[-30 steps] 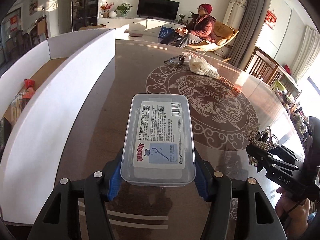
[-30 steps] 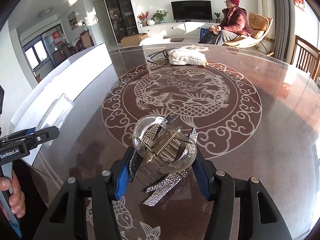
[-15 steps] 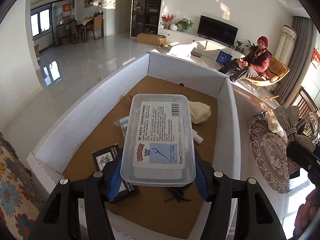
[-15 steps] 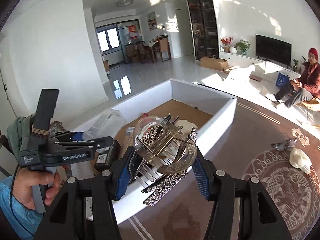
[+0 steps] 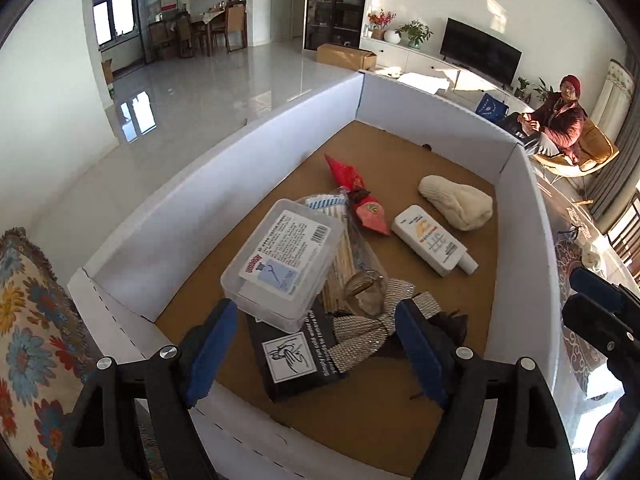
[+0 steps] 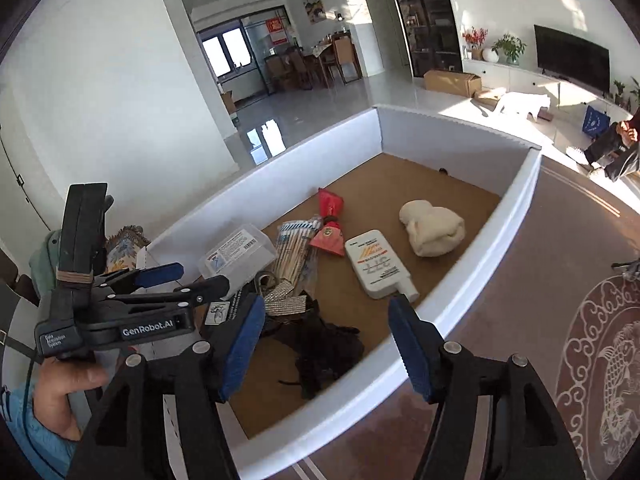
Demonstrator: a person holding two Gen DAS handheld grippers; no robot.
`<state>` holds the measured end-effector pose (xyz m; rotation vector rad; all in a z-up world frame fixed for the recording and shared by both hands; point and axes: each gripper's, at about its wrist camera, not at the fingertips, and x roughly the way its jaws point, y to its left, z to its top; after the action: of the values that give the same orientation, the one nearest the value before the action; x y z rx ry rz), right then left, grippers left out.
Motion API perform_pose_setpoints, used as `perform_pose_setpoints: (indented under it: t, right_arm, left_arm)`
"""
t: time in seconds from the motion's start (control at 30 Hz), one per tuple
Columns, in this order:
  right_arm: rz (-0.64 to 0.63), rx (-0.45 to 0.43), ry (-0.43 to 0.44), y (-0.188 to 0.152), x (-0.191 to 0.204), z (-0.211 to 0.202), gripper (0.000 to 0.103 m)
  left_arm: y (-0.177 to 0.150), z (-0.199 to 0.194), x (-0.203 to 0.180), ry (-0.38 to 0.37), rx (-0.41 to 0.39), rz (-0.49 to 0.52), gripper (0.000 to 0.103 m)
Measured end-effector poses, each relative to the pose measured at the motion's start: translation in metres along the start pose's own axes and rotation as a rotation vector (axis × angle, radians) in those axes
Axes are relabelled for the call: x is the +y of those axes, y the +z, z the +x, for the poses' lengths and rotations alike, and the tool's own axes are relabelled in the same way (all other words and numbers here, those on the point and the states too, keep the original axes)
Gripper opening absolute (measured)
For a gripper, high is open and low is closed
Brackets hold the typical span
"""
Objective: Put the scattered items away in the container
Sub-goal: 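Return both tools to the table toward the mitten and glasses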
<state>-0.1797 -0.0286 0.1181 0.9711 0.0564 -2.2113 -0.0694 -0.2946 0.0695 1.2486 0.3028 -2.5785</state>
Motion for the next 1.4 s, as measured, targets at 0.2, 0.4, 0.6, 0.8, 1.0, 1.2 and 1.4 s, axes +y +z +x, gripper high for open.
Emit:
perform_pose_setpoints:
  t: [0.2, 0.4, 0.6, 0.8, 1.0, 1.2, 1.4]
  right_arm:
    - [0.031, 0.028, -0.315, -0.093, -0.097, -0.073, 0.068]
    - [0.235, 0.138, -0.622, -0.19, -0.211, -0.143, 0.068]
    - [0.409, 0.083, -0.664, -0.232, -0.261, -0.188, 0.07]
    - [0.413, 0.08, -0.675, -0.23, -0.264, -0.19, 0.075]
    - [0.408, 0.082, -0.676, -0.23, -0.264, -0.186, 0.076]
    - [0.406, 0.083, -0.68, -0.234, -0.263, -0.184, 0.076]
    - [0.406, 0.083, -0.68, -0.234, -0.263, -0.184, 0.076]
  left_arm:
    - [-0.02, -0.059, -0.106, -0.169, -0.103, 0.203, 0.082]
    - [-0.071, -0.048, -0.235, -0.31, 0.001, 0.439, 0.102]
    - [-0.129, 0.017, -0.335, -0.27, 0.102, 0.59, 0.102]
    - [-0.145, 0.04, -0.36, -0.271, 0.079, 0.608, 0.103]
    - [-0.146, 0.044, -0.351, -0.308, 0.083, 0.559, 0.103]
    - [-0.145, 0.045, -0.352, -0.304, 0.083, 0.555, 0.103]
    - [-0.146, 0.043, -0.35, -0.303, 0.081, 0.553, 0.103]
